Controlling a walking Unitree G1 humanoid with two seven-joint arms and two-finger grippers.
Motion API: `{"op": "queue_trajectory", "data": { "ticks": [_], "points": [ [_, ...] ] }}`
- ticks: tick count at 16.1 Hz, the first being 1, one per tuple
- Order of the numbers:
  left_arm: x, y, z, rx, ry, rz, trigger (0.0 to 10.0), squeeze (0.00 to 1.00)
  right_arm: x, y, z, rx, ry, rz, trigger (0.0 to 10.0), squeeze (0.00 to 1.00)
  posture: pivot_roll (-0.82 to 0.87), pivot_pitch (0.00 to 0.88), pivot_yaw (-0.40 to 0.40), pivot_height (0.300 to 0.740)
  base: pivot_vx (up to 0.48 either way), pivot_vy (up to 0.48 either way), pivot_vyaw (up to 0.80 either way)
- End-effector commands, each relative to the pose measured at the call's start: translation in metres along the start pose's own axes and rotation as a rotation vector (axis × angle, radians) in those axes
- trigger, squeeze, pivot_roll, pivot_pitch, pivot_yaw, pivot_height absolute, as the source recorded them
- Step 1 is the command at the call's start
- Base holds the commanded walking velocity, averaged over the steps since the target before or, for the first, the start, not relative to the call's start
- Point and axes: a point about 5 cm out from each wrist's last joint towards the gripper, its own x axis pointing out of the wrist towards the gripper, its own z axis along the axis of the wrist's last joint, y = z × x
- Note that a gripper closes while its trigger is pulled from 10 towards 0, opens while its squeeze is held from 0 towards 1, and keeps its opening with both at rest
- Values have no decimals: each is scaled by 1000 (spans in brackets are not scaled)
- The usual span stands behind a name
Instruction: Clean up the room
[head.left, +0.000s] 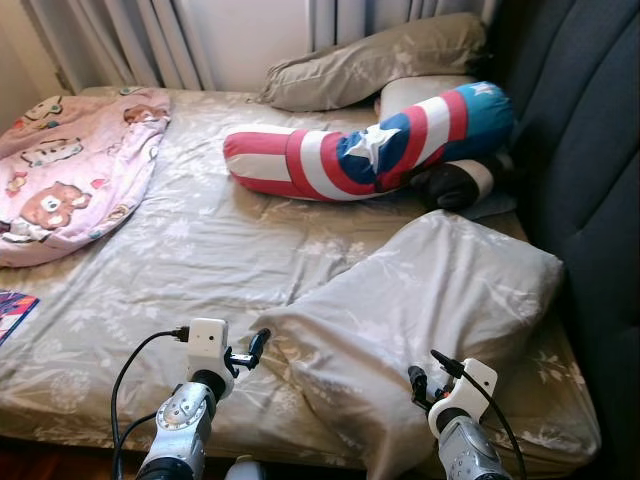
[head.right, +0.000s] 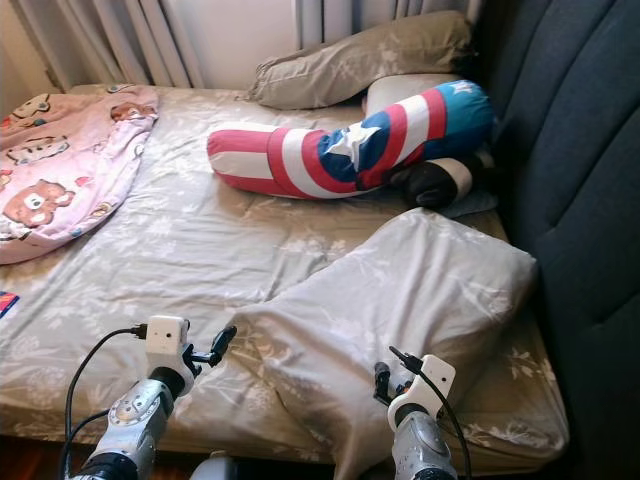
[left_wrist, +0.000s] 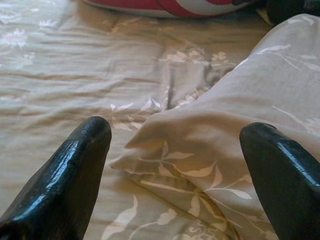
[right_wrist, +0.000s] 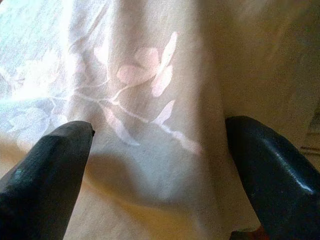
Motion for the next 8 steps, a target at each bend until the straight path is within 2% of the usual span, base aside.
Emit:
{"op": "queue_trajectory", "data": {
  "ticks": [1, 8],
  "points": [
    [-2, 3, 0, 9, 7, -7, 10000, 0, -1, 0, -5, -3, 27, -1, 10000, 0, 60, 106, 26, 661, 0, 0, 0],
    [-10, 4, 4, 41, -21, -45, 10000, 0, -5, -5, -18, -14, 77, -42, 10000, 0, 88, 158, 44, 661, 0, 0, 0]
  ]
}}
